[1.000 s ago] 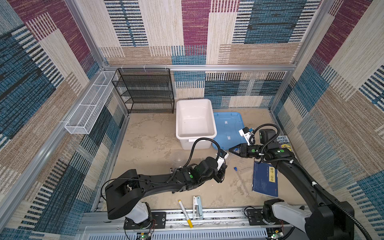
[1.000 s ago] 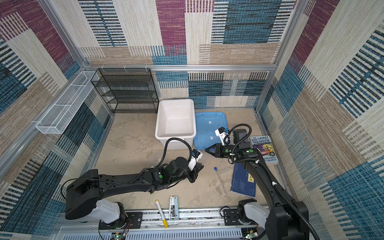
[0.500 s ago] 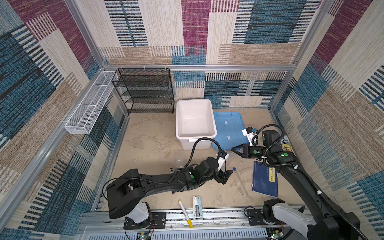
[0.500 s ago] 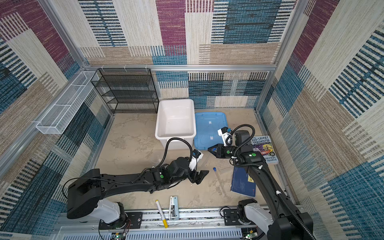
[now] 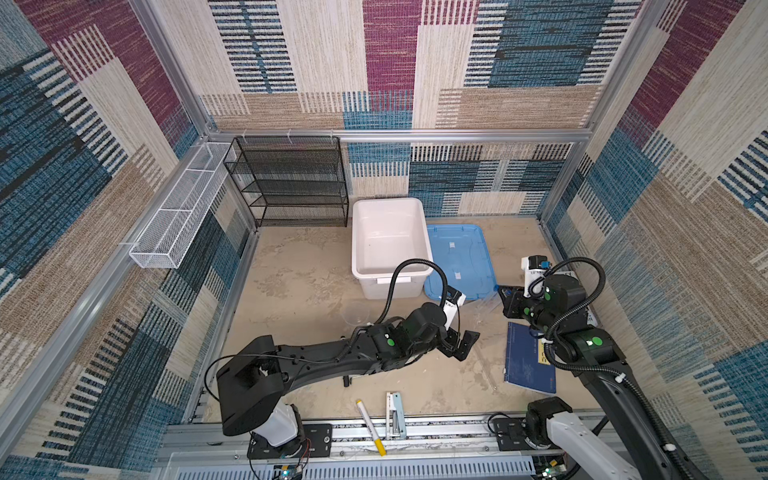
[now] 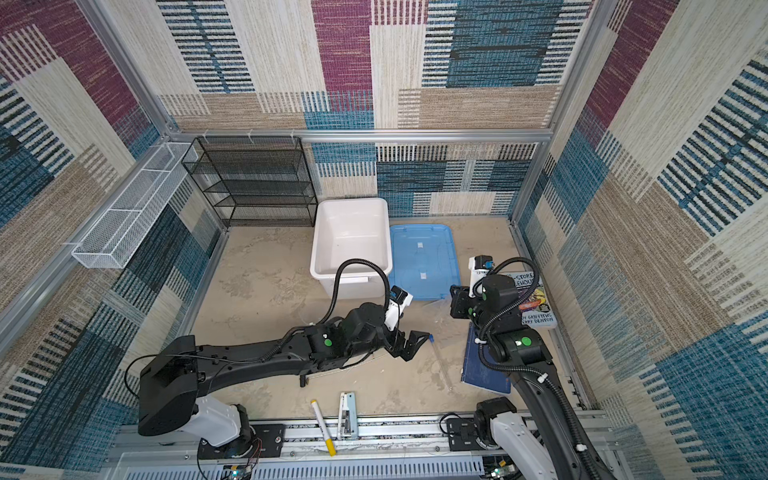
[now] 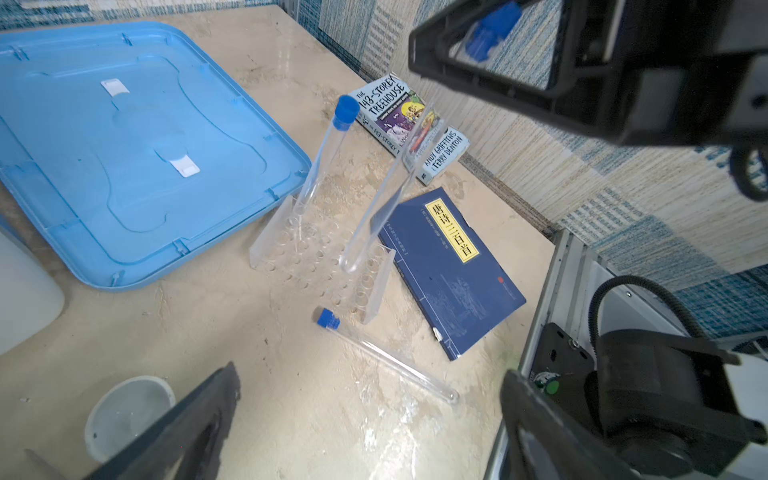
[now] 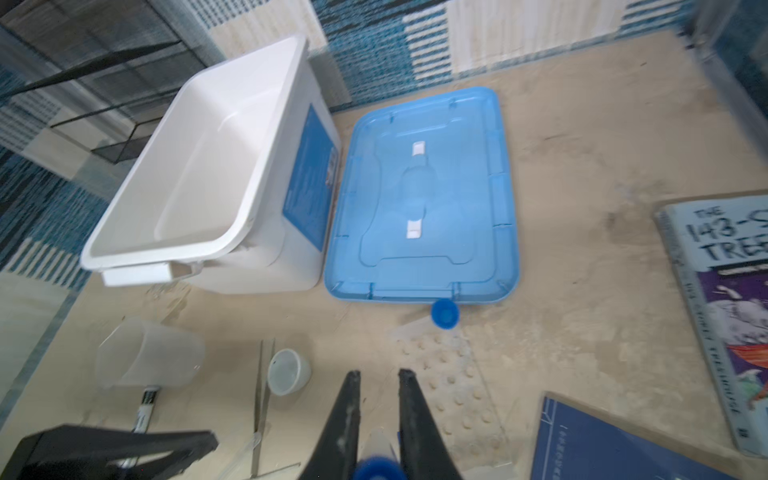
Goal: Organize the chemistry lab equipment
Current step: 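Carry the tube to the rack with the right gripper and insert it while left withdraws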
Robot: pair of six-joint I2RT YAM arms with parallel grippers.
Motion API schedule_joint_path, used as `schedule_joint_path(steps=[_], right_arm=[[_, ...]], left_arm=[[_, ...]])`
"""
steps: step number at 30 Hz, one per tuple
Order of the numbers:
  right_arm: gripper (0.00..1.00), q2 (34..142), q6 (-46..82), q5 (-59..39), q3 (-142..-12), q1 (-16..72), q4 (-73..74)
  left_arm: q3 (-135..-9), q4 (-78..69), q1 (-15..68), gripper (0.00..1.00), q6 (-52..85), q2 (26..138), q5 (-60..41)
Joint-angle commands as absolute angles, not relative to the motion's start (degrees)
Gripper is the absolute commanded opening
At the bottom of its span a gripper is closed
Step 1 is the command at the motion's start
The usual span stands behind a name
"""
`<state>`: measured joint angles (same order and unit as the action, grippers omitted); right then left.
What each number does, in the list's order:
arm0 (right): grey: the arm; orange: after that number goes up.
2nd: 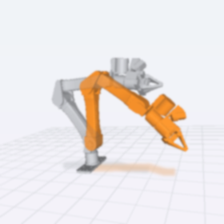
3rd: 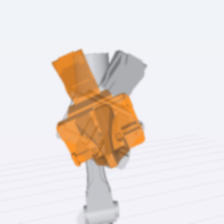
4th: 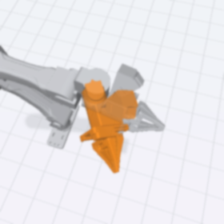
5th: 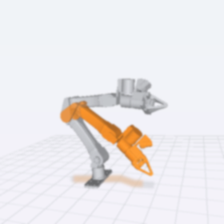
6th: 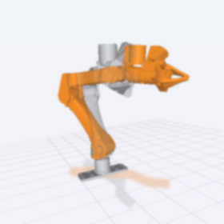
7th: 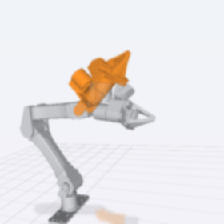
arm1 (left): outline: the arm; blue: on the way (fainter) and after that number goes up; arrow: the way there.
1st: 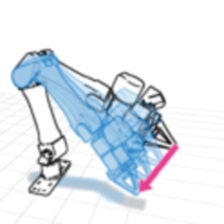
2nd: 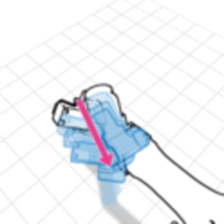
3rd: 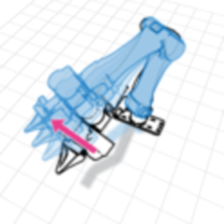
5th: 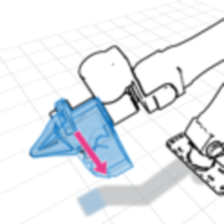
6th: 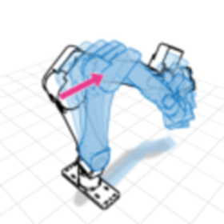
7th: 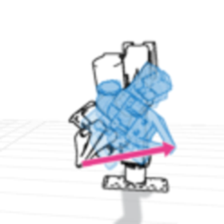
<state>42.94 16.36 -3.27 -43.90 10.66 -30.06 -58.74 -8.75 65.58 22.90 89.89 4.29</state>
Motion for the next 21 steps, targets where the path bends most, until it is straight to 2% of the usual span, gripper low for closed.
schedule_joint_path(steps=[1,9,21], right_arm=[[0.09,40.75,18.66,7.40,-41.62,10.72,-24.67],[0.09,37.93,17.93,12.56,-35.16,10.81,-17.19],[0.09,39.37,18.81,12.05,-28.99,10.99,-9.80]], left_arm=[[-59.59,-8.40,65.48,0.99,24.99,90.76,3.26],[-60.55,-7.14,65.52,0.98,25.22,92.38,3.07],[-61.39,-6.66,65.48,0.97,25.76,94.79,2.11]])
